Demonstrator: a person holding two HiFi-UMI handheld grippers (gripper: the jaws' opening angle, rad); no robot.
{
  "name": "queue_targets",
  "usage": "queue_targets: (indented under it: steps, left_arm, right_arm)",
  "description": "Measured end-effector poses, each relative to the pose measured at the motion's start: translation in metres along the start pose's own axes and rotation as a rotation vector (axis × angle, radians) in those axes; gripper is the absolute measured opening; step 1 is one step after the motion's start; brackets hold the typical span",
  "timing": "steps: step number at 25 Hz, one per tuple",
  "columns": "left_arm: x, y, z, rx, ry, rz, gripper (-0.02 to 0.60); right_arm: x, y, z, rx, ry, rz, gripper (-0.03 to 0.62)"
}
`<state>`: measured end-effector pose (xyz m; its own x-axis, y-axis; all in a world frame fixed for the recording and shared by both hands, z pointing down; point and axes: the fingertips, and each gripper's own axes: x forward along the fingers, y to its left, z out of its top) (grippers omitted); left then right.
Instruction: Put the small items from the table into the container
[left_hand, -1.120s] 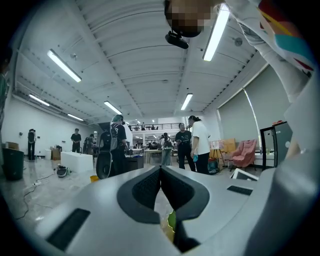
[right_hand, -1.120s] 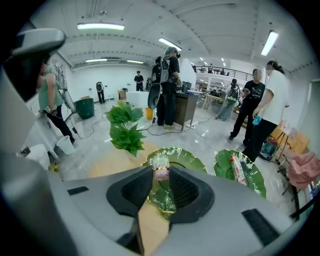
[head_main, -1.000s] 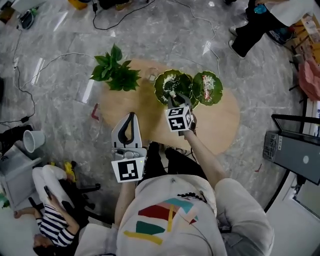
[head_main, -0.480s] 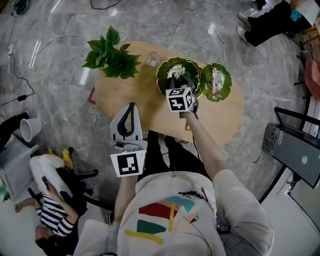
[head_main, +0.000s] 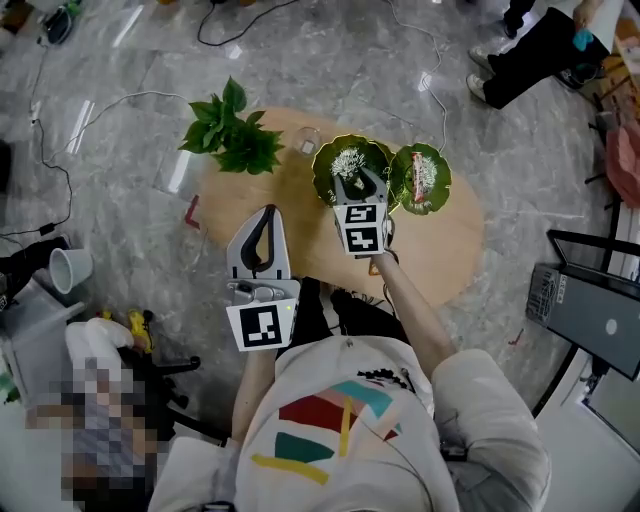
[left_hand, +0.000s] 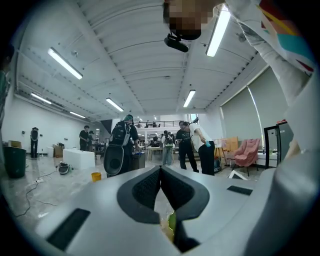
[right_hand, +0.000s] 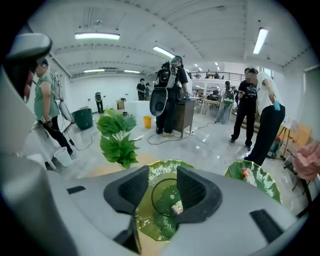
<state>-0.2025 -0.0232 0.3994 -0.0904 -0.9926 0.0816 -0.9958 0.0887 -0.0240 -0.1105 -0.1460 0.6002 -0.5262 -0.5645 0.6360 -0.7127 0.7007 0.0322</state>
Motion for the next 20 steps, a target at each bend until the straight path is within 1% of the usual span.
queue_targets:
  steps: [5, 7, 9, 10, 11, 13, 14, 17, 20]
  left_arm:
    - [-0.005, -0.006, 0.023, -0.003, -0.046, -0.004, 0.009]
    - [-0.007, -0.009, 0.034, -0.003, -0.07, -0.001, 0.009]
    - [-0.009, -0.012, 0.044, -0.003, -0.095, 0.0, 0.008]
    - [-0.011, -0.015, 0.05, 0.0, -0.107, -0.002, 0.008]
    - [-0.013, -0.017, 0.055, 0.005, -0.118, -0.005, 0.008]
    - [-0.018, -0.023, 0.064, 0.014, -0.137, -0.009, 0.008]
    - [-0.02, -0.025, 0.068, 0.018, -0.145, -0.01, 0.008]
    - [-0.024, -0.028, 0.076, 0.027, -0.157, -0.011, 0.008]
    - [-0.026, -0.025, 0.082, 0.032, -0.166, -0.002, 0.008]
  right_arm:
    - [-0.077, 0.01, 0.029, 0.078, -0.118, 0.029, 0.161]
    - [-0.109, 0.006, 0.039, 0.131, -0.167, 0.045, 0.161]
    - [-0.138, -0.001, 0.052, 0.149, -0.221, 0.055, 0.159]
    - [-0.151, -0.007, 0.059, 0.139, -0.248, 0.043, 0.115]
    - [-0.163, -0.013, 0.066, 0.124, -0.275, 0.018, 0.015]
    - [-0.185, -0.026, 0.077, 0.108, -0.329, -0.032, 0.014]
    - [-0.193, -0.031, 0.082, 0.114, -0.352, -0.042, 0.014]
    - [-0.208, -0.035, 0.093, 0.15, -0.4, -0.021, 0.014]
    - [-0.211, -0.027, 0.095, 0.138, -0.411, 0.0, 0.014]
